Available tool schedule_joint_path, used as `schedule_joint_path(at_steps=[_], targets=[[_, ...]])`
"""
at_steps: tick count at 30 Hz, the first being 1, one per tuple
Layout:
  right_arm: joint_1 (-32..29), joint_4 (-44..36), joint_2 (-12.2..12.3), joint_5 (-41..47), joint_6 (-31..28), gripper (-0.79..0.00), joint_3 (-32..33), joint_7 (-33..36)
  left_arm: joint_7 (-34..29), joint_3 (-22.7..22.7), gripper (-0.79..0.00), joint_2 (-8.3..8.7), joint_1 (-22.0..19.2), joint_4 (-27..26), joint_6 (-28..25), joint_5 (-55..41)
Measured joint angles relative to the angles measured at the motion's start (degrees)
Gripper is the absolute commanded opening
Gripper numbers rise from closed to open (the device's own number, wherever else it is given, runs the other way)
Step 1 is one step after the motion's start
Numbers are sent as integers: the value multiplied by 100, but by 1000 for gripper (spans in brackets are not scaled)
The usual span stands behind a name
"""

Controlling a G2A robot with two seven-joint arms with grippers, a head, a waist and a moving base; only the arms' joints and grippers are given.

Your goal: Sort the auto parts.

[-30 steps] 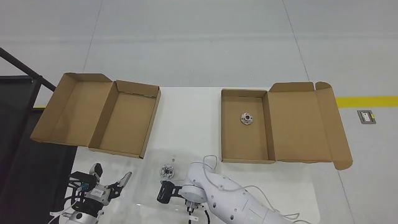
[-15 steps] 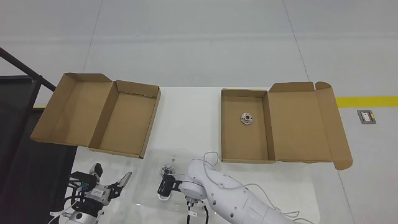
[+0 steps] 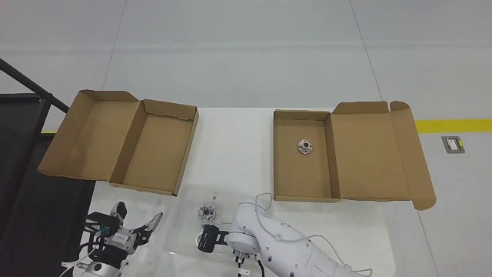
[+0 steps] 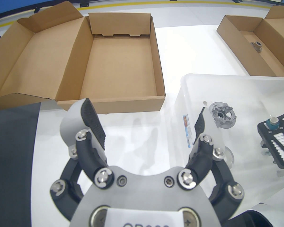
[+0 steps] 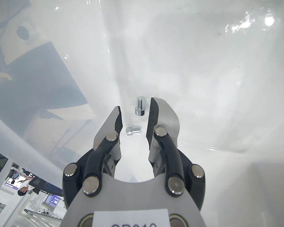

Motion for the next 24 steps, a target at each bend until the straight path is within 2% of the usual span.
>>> schedule_joint_path(at_steps=[6,9,11,12,18,21,24], targets=[[61,160,-46,-17,-38,-551,-36,-92,0,0,0,0,0,0,0,0],[114,298,-85,-23,-40,-643,-65,-143,0,0,0,0,0,0,0,0],[148,380,-115,-21,-24,-767,-88,-167,0,0,0,0,0,0,0,0],[161,408,-128,-23,-12,-785,-98,-177,0,0,0,0,0,0,0,0],[168,317,-143,-150,121,-785,-73,-308,0,0,0,0,0,0,0,0],[60,-17,-55,-269,102,-785,61,-439,0,0,0,0,0,0,0,0],[-192,-668,144,-544,46,-785,363,-700,0,0,0,0,0,0,0,0]])
